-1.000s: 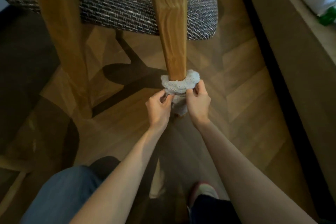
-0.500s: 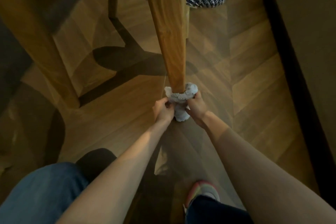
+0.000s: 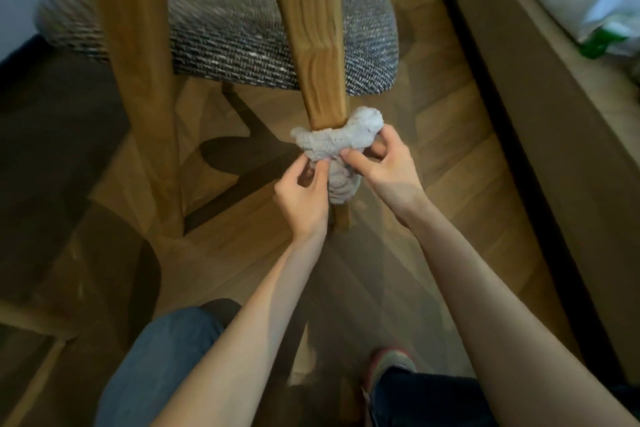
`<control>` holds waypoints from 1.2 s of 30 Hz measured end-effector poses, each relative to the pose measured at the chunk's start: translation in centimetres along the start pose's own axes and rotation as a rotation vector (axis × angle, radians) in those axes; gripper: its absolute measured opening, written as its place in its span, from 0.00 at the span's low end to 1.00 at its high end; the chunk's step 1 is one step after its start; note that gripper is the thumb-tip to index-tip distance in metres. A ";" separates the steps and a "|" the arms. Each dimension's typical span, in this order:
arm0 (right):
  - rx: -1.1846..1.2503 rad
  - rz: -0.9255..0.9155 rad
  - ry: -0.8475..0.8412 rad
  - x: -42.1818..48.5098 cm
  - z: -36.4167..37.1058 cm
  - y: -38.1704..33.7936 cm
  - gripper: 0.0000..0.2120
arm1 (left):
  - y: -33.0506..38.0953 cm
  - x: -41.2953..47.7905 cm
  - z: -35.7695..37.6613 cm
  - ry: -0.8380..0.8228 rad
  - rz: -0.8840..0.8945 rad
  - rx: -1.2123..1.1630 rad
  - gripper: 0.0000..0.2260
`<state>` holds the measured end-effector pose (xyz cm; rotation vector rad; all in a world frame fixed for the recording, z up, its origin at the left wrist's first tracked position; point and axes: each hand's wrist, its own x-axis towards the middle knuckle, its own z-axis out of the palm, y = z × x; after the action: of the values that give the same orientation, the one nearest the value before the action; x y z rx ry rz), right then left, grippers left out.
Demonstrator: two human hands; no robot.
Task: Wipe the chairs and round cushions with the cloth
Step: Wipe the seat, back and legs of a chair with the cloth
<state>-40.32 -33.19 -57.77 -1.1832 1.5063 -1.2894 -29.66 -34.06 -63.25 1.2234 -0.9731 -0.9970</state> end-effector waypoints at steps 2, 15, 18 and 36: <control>-0.058 -0.081 0.095 -0.6 0.5 -2.6 0.19 | 2.8 0.2 -0.2 0.073 0.076 -0.034 0.12; -0.284 -0.379 0.459 -1.4 3.8 -9.0 0.14 | 9.5 3.3 -1.7 0.121 0.143 -0.108 0.09; -0.262 -0.278 0.424 -1.4 3.6 -6.3 0.14 | 6.9 3.2 -1.9 0.040 0.071 -0.023 0.06; -0.134 -0.312 0.447 -1.2 3.8 -10.8 0.09 | 13.2 3.5 -2.4 0.086 0.246 -0.070 0.09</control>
<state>-34.76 -33.34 -47.66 -1.3132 1.7947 -1.7753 -25.47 -35.79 -50.14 1.0509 -0.9859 -0.7723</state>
